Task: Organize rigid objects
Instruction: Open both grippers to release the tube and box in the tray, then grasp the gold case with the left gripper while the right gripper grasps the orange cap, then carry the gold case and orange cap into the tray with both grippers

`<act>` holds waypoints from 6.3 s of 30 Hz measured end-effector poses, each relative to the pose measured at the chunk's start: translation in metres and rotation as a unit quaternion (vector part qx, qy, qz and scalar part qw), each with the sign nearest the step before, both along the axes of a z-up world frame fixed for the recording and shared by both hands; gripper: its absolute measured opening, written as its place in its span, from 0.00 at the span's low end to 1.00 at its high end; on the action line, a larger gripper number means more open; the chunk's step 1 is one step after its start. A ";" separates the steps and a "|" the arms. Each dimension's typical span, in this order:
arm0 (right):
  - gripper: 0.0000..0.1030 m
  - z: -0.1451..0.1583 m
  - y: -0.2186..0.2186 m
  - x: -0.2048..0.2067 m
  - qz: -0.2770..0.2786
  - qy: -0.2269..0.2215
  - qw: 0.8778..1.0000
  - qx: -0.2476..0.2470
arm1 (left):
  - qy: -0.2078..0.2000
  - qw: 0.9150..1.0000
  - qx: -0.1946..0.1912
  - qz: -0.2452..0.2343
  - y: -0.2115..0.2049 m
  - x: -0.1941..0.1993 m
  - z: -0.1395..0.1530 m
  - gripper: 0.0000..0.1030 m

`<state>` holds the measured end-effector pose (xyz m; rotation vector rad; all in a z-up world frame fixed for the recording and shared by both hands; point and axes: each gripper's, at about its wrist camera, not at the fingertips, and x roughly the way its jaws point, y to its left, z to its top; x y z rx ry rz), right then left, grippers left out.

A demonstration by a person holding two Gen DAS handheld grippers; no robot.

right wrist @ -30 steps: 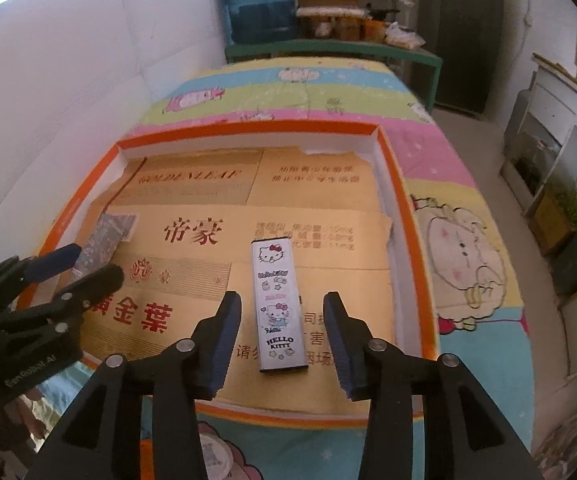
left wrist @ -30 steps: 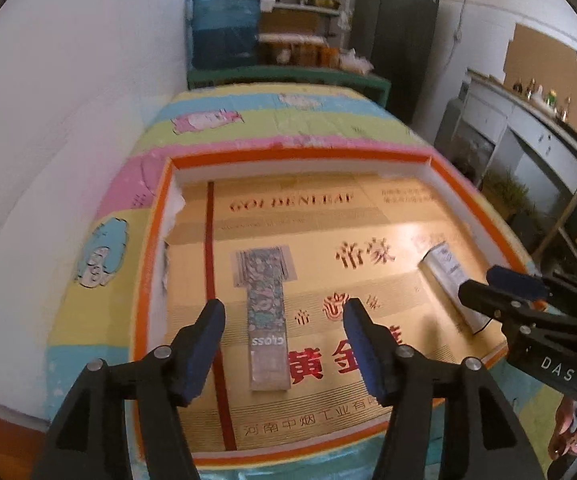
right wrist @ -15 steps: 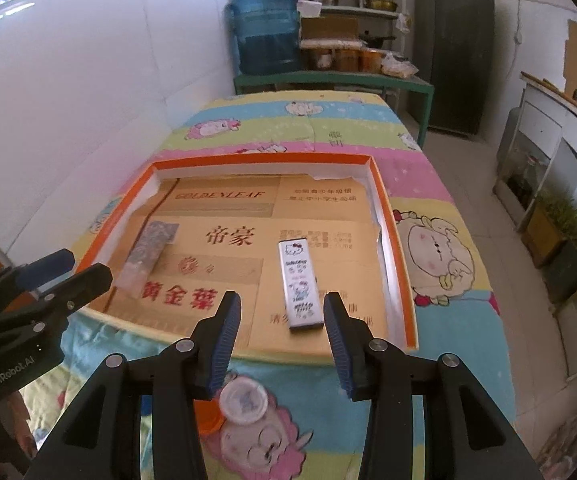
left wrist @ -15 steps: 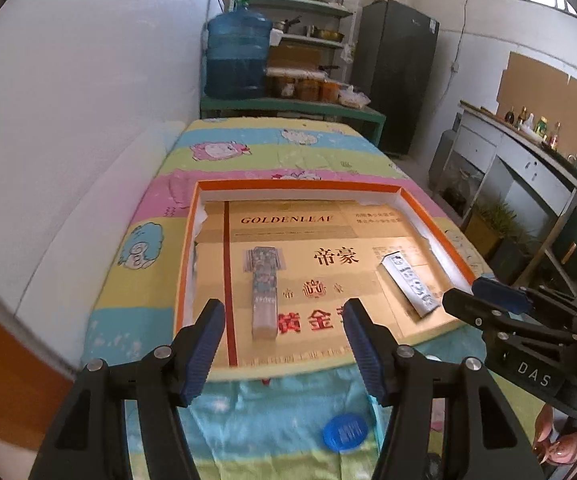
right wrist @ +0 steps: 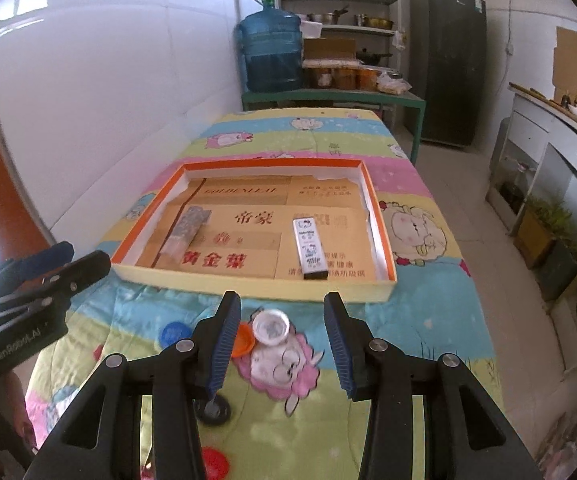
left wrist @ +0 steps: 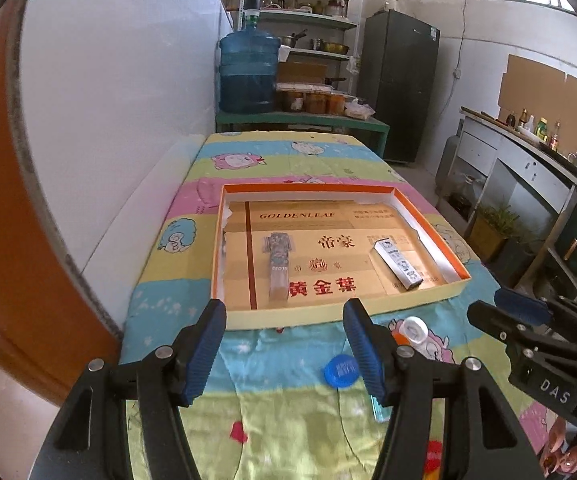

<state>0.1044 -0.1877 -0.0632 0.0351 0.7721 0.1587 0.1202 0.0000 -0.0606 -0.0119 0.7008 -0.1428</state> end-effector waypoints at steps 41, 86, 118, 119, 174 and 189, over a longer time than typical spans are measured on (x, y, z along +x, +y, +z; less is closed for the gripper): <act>0.50 -0.076 0.034 -0.116 0.078 0.057 0.995 -0.022 | 0.026 0.998 -0.033 -0.037 -0.001 -0.082 -0.038 0.59; 0.30 -0.079 0.013 -0.114 0.066 0.056 0.996 0.004 | 0.078 0.991 0.002 -0.104 -0.052 -0.073 -0.088 0.23; 0.30 -0.061 0.010 -0.088 0.063 0.041 0.997 0.016 | 0.050 0.994 -0.032 -0.096 -0.035 -0.062 -0.059 0.18; 0.30 -0.060 0.010 -0.086 0.063 0.040 0.997 0.016 | 0.049 0.994 -0.032 -0.094 -0.034 -0.061 -0.058 0.18; 0.30 -0.022 0.020 0.093 0.062 0.019 0.998 0.027 | 0.047 0.996 -0.049 -0.057 -0.034 0.089 -0.020 0.18; 0.30 -0.056 0.022 0.134 0.073 0.058 0.995 0.027 | 0.084 0.994 -0.042 -0.053 -0.042 0.123 -0.051 0.18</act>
